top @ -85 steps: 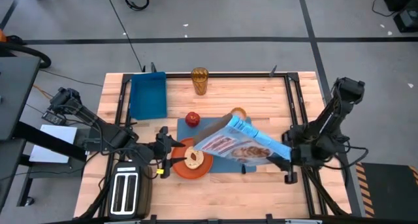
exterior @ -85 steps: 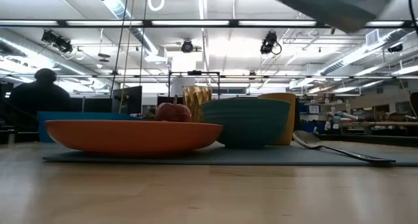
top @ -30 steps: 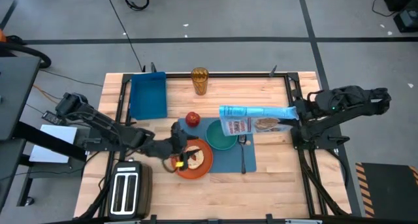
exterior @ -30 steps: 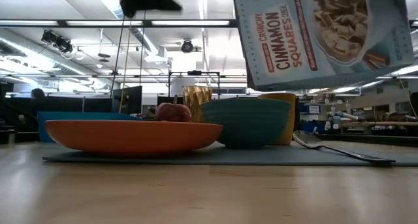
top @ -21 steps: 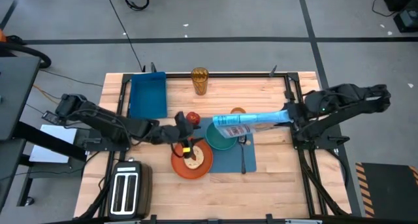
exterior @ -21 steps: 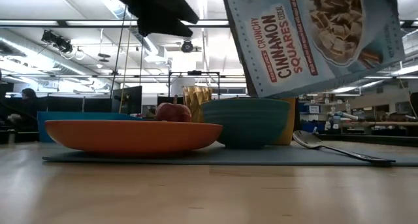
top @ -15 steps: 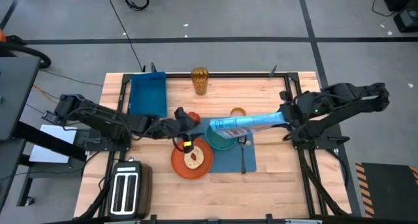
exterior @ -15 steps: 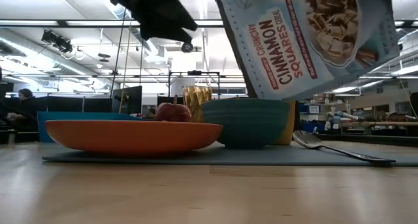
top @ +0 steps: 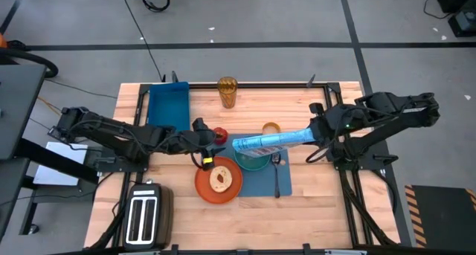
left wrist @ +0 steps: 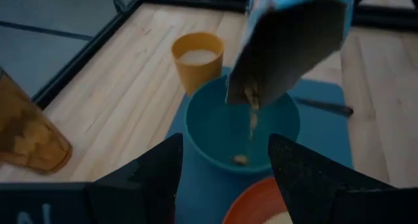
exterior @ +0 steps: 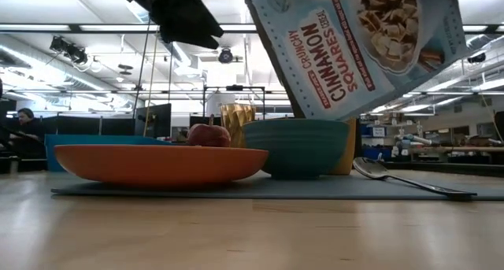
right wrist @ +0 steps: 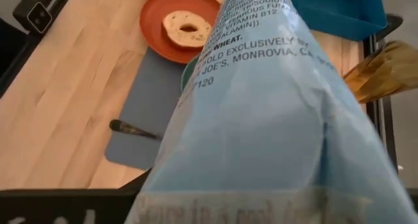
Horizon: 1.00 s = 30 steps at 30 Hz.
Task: Arrange a breakfast setting
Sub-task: Pour the cereal into the green bowl
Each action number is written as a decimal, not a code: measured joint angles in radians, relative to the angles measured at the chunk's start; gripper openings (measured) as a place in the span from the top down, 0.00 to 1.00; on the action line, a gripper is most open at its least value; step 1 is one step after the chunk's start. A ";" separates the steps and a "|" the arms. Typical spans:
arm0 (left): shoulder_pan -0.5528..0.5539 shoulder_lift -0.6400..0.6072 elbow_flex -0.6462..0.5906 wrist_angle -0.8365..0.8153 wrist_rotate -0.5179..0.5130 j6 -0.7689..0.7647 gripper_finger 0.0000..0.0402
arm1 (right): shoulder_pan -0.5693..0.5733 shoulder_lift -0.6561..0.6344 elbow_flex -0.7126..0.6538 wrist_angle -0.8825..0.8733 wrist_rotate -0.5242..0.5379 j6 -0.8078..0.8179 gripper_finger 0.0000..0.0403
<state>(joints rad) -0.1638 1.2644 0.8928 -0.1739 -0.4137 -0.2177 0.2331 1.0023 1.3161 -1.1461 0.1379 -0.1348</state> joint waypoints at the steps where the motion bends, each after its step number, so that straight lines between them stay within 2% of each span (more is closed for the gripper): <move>1: 0.000 -0.006 -0.001 -0.006 0.000 0.003 0.42 | -0.002 0.012 0.013 -0.005 0.000 -0.004 0.63; 14: 0.000 -0.024 0.000 -0.044 0.000 0.005 0.42 | -0.013 0.157 0.159 -0.110 -0.004 -0.052 0.63; 30: -0.003 -0.035 0.000 -0.107 0.001 -0.001 0.42 | -0.014 0.263 0.295 -0.200 0.003 -0.070 0.63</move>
<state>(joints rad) -0.1665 1.2292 0.8925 -0.2812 -0.4128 -0.2188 0.2192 1.2653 1.6107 -1.3457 0.1407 -0.2053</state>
